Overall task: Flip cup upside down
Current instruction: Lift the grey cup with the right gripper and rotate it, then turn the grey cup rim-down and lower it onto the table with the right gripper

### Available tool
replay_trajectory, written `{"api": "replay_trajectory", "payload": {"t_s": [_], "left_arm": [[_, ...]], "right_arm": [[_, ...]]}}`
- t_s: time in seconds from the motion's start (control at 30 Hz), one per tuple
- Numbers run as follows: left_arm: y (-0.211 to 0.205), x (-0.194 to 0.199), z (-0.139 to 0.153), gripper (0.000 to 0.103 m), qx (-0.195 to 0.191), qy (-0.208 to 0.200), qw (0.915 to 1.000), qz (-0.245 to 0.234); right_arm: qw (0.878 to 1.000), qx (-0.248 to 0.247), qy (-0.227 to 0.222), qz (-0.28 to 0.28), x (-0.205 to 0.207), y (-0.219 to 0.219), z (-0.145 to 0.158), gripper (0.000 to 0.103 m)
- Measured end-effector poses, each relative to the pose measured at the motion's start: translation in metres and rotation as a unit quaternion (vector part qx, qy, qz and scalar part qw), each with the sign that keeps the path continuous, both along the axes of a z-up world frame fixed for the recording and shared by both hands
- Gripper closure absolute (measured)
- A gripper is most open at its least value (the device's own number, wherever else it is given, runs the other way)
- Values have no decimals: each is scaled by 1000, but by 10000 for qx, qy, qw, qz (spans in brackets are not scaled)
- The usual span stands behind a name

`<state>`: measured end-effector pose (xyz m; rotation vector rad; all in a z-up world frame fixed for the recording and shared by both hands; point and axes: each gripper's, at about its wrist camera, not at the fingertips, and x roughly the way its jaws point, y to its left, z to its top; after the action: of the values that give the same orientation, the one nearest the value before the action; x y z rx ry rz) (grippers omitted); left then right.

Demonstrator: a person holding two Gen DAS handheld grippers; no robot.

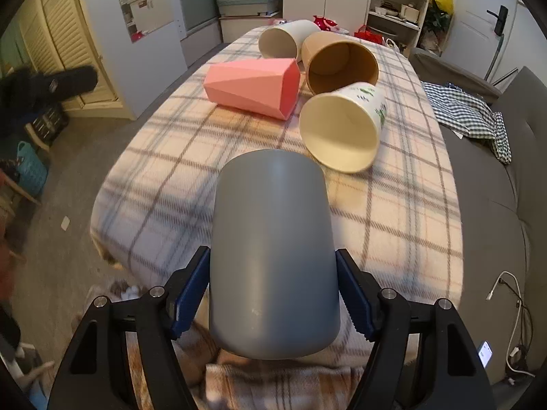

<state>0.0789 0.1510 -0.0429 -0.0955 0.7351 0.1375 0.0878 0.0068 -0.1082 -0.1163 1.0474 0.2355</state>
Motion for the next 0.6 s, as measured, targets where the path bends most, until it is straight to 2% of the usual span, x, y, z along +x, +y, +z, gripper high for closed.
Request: {"api": "replay_trajectory", "payload": {"t_s": [0.23, 0.27, 0.33, 0.4, 0.6], "left_arm": [[-14, -11, 1, 0, 329, 1, 9995, -20], [-16, -12, 2, 0, 336, -5, 9994, -12], [-20, -14, 4, 0, 312, -10, 9995, -2], [-26, -16, 5, 0, 311, -46, 9995, 18], [-50, -19, 3, 0, 190, -30, 9998, -28]], "right_arm": [[9993, 275, -205, -114, 9, -4, 0, 31], [9991, 294, -268, -162, 7, -6, 2, 30], [9977, 364, -496, -266, 2, -12, 12, 19], [9958, 515, -699, -285, -6, -21, 24, 18], [9911, 446, -1094, -616, -27, -54, 45, 18]]}}
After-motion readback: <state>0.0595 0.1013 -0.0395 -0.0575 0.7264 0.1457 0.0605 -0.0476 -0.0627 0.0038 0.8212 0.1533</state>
